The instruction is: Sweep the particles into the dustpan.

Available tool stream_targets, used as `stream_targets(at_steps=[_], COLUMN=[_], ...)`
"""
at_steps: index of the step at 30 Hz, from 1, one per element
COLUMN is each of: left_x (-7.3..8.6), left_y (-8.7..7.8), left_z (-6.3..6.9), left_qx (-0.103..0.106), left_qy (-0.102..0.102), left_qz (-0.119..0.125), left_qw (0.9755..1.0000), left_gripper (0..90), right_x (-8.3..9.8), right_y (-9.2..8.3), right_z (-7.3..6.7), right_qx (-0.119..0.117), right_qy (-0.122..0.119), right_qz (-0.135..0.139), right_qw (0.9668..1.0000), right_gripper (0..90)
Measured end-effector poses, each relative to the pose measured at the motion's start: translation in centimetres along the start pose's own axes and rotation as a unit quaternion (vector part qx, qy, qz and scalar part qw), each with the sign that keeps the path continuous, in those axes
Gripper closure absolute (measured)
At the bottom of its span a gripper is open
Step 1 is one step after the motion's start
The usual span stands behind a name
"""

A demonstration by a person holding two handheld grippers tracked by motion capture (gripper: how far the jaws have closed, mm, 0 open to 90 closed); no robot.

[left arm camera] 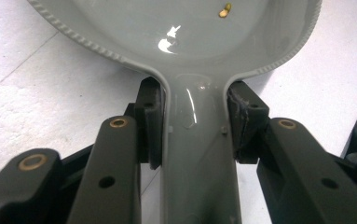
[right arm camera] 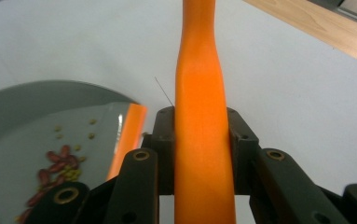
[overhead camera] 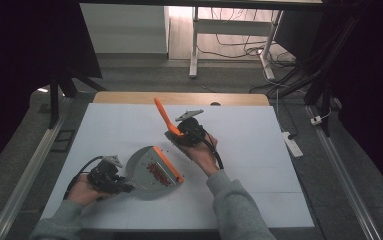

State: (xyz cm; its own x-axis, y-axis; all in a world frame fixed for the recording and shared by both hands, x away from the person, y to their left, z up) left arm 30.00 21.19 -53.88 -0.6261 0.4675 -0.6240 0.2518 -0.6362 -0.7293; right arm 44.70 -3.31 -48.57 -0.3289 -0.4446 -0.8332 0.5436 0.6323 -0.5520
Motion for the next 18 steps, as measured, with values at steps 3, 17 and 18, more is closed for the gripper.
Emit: stream_targets(at_steps=[3, 17, 18], left_x=[0.1, 0.3, 0.3], left_y=[-0.1, -0.2, -0.2], left_z=[-0.1, -0.1, -0.1], left_qx=[0.001, -0.001, -0.001], left_qy=[-0.002, -0.004, -0.004], left_qz=[0.001, 0.002, 0.002], left_qw=[1.0000, 1.0000, 1.0000], left_gripper=[61.7, 61.7, 61.7], right_x=[0.0, 0.0, -0.1], right_y=[1.1, 4.6, 4.6], right_z=[0.0, -1.6, -1.8], right_qx=[0.009, 0.000, -0.001], right_qy=[-0.019, -0.049, -0.053], right_qz=[-0.018, -0.056, -0.059], right_qw=[0.9996, 0.9972, 0.9969], right_gripper=[70.5, 70.5, 70.5])
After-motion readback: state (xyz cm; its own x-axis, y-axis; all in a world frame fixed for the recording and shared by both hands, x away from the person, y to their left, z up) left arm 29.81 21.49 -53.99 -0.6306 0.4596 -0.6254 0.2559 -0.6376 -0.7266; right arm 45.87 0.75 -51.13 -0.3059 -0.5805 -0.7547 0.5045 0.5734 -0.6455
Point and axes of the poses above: each handheld gripper's, and its own axes: y roughly forward along the jaws, x roughly out of its underside, z roughly to its right, the point moved 3 cm from there along y, roughly forward along the jaws, and after that the axes turned 11 degrees about z, right-handed, at the moved point
